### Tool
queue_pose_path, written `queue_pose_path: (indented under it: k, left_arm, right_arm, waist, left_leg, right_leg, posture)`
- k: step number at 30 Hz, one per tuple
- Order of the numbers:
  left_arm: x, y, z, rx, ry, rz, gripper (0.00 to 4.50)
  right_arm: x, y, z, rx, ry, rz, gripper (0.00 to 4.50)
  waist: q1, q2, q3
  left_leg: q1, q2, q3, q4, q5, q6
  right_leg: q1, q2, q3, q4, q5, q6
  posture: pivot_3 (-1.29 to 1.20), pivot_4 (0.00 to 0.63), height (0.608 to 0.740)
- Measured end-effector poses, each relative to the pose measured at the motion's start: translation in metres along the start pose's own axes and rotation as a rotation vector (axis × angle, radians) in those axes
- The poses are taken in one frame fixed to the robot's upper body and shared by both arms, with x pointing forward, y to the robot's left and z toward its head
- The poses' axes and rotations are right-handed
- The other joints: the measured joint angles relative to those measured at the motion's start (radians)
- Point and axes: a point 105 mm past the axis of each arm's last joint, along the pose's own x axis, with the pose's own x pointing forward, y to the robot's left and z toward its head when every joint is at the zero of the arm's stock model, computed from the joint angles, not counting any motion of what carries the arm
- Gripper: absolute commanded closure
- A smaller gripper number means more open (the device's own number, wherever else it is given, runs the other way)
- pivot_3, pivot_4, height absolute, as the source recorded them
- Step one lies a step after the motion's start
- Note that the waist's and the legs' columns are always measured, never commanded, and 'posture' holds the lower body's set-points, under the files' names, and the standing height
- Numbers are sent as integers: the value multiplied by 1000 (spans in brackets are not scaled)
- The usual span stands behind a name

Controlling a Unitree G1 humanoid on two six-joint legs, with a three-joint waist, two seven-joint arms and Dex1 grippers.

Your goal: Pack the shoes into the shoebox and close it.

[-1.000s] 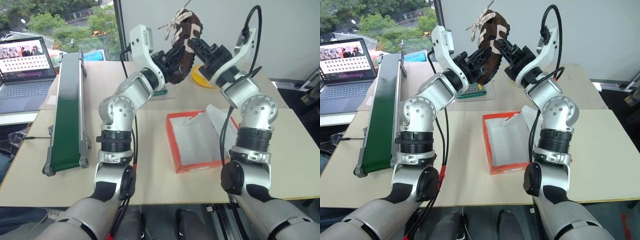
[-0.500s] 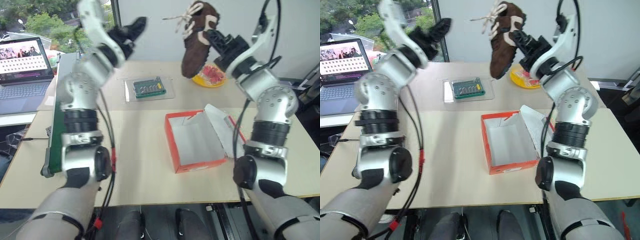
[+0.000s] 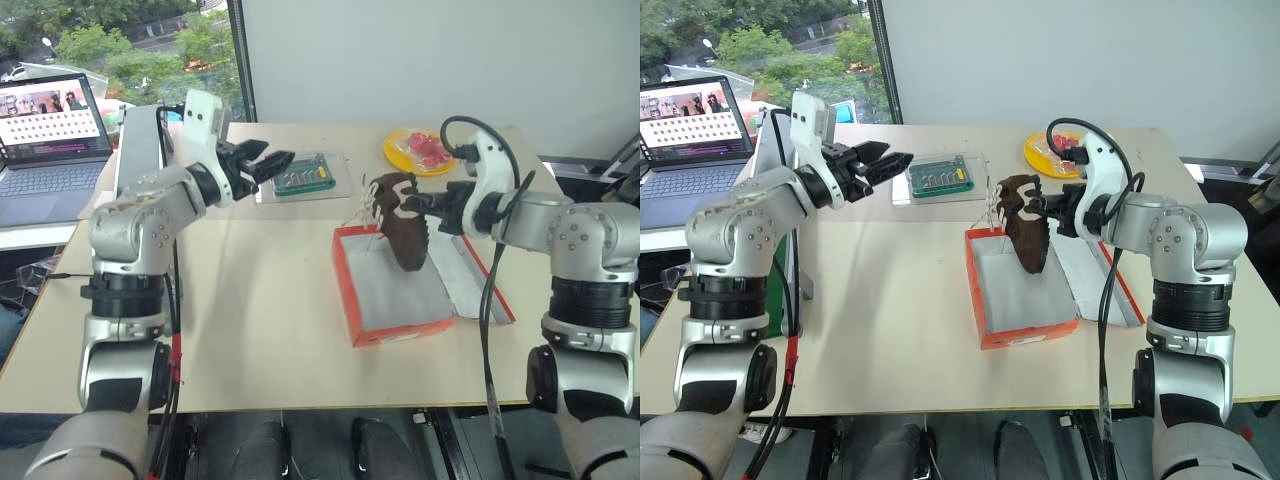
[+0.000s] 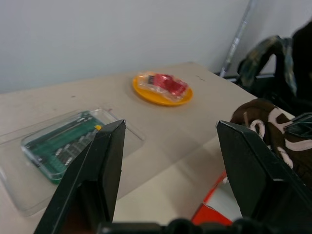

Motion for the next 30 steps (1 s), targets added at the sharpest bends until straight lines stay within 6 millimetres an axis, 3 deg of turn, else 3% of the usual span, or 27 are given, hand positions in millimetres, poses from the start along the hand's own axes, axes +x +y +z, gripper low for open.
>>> queue_pose_path:
  k: [4,11,21,23,30]
  left_arm:
    - [-1,-4,-13,-23,29,4,1353]
    - [-3,-3,-10,2,25,23,1353]
    - [-5,-1,-13,4,45,35,1353]
    - [-6,-1,-14,3,51,37,1312]
    - [-9,1,-13,11,62,45,1312]
  right_arm:
    - [4,-8,-18,6,66,-16,4280]
    - [12,-19,-58,28,184,-31,4280]
    - [17,-27,-86,-69,259,-47,4280]
    - [18,-28,-88,-85,254,-46,3283]
    - [21,-27,-84,-115,230,-44,978]
  waist:
    - [0,0,0]
    - [0,0,0]
    - [0,0,0]
    - [0,0,0]
    - [1,0,0]
  left_leg:
    - [0,0,0,0,-3,6]
    - [0,0,0,1,-3,5]
    - [1,0,0,1,-3,5]
    - [1,0,0,1,-3,5]
    - [1,0,-1,1,-2,4]
  right_leg:
    - [0,0,0,1,0,0]
    - [0,0,0,0,0,0]
    - [1,0,0,0,0,0]
    - [1,0,0,0,0,0]
    - [1,0,0,0,0,0]
  posture:
    - [0,150,740]
    - [0,150,740]
    - [0,150,740]
    - [0,150,740]
    - [0,150,740]
